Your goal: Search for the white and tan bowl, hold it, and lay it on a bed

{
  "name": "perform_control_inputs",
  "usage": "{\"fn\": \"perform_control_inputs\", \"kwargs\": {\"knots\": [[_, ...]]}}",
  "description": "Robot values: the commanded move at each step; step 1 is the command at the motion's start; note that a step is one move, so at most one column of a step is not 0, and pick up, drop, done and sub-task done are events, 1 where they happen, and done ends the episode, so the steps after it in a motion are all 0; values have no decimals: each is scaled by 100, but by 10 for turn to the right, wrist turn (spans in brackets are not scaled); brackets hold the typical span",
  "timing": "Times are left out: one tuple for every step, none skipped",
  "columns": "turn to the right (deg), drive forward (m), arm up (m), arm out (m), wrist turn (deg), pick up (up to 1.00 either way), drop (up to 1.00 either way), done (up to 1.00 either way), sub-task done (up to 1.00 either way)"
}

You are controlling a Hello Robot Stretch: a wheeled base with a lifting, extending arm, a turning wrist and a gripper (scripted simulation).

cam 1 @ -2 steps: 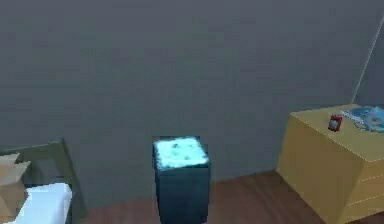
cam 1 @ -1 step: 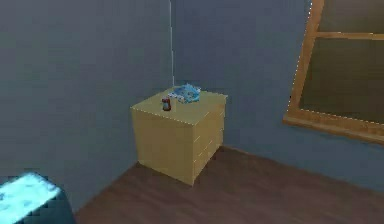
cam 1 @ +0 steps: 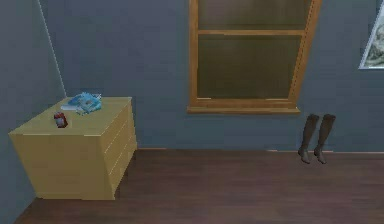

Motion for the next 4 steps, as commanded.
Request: {"fn": "perform_control_inputs", "kwargs": {"knots": [[0, 5, 0, 0, 0, 0, 0, 0, 0], [-450, 0, 0, 0, 0, 0, 0, 0, 0], [-390, 0, 0, 0, 0, 0, 0, 0, 0], [0, 35, 0, 0, 0, 0, 0, 0, 0]]}}
